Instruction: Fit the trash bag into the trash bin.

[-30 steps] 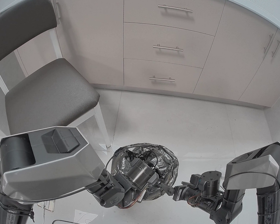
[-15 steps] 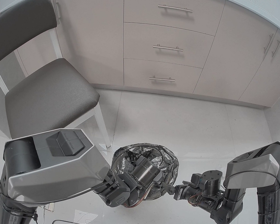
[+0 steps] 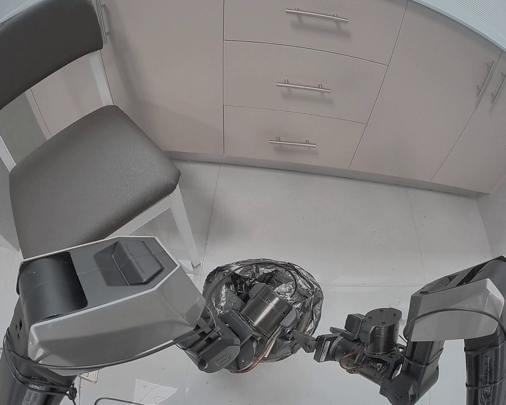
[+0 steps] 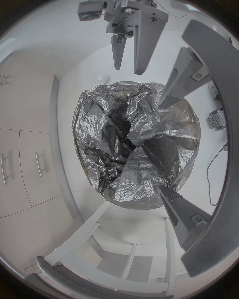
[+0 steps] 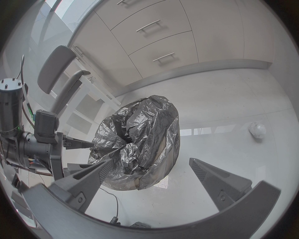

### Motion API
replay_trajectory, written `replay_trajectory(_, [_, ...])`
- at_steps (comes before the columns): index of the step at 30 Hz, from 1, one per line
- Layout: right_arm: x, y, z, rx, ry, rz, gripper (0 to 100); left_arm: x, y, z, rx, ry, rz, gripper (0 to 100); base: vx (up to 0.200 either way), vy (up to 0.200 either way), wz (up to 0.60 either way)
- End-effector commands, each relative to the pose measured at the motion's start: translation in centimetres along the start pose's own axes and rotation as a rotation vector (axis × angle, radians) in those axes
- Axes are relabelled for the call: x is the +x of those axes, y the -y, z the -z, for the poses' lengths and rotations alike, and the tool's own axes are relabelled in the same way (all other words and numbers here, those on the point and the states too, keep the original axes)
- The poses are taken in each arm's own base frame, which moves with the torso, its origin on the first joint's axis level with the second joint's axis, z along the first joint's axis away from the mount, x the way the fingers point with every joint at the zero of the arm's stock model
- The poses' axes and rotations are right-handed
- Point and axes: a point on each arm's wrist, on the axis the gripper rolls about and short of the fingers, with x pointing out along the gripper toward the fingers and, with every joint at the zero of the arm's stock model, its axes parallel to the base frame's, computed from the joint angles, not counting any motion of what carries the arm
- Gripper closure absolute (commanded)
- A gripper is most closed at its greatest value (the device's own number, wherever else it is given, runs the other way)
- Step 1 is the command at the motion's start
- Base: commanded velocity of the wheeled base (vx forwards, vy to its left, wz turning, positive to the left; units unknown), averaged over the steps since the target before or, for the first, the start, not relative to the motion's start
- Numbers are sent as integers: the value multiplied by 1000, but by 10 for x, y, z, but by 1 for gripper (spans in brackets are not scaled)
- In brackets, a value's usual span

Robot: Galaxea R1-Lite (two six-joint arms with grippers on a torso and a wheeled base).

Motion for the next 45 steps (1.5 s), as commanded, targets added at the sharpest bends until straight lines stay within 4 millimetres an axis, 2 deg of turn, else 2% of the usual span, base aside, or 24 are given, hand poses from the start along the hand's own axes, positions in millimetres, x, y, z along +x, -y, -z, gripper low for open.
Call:
replay_trajectory(1, [1, 0, -1, 0, 13, -5, 0, 10, 3, 3, 3, -9, -4, 0, 0, 0, 0])
replay_trajectory(13, [1, 0, -1, 0, 16, -6, 0, 3, 6, 9, 19, -24, 2, 0, 0, 0, 0])
replay_trajectory(30, [1, 0, -1, 1, 15, -6, 0, -11, 21, 36, 102, -84, 35, 0, 0, 0, 0])
replay_trajectory(45, [1, 0, 0, 1, 10, -4, 0, -2, 28, 63, 118, -167, 61, 0, 0, 0, 0])
